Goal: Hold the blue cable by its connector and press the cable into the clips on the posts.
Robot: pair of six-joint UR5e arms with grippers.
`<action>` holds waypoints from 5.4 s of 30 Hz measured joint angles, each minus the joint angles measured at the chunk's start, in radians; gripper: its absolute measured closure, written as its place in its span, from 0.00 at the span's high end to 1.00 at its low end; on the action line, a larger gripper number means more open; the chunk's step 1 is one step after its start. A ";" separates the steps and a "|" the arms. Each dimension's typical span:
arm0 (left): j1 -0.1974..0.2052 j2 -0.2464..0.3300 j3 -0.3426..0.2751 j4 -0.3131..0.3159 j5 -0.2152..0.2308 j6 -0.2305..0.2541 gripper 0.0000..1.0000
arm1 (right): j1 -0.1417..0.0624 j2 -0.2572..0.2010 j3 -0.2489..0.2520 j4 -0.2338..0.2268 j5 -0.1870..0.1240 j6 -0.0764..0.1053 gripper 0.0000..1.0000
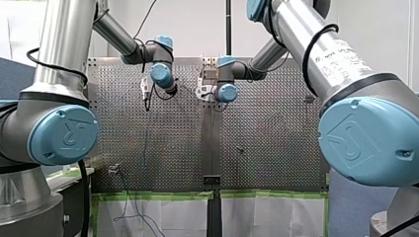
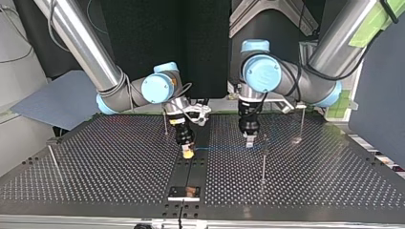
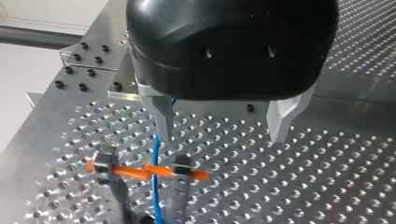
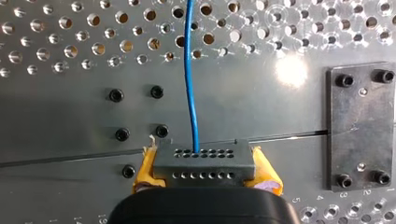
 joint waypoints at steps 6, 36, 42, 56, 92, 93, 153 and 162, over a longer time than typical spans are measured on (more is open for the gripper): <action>-0.013 -0.011 0.050 -0.006 -0.026 -0.001 1.00 | 0.000 0.001 0.000 0.000 0.000 0.000 0.00; -0.030 -0.080 0.091 0.014 -0.071 0.027 1.00 | -0.001 0.005 0.000 0.002 -0.001 0.000 0.00; -0.030 -0.081 0.091 0.063 -0.072 0.027 1.00 | 0.003 0.006 0.000 0.004 0.001 -0.004 0.00; -0.028 -0.081 0.091 0.104 -0.100 0.048 0.95 | 0.001 0.007 0.000 0.005 0.004 -0.007 0.00; -0.053 -0.093 0.091 0.146 -0.113 0.048 0.00 | -0.004 0.015 0.000 0.037 0.010 -0.004 0.00; -0.056 -0.101 0.091 0.141 -0.112 0.045 0.00 | -0.005 0.015 0.001 0.043 0.010 -0.003 0.00; -0.291 -0.350 -0.021 0.362 -0.173 0.005 0.00 | -0.154 -0.090 0.521 -0.040 0.155 -0.020 0.00; -0.317 -0.411 -0.021 0.398 -0.176 0.000 0.00 | -0.183 -0.089 0.535 -0.085 0.139 -0.022 0.00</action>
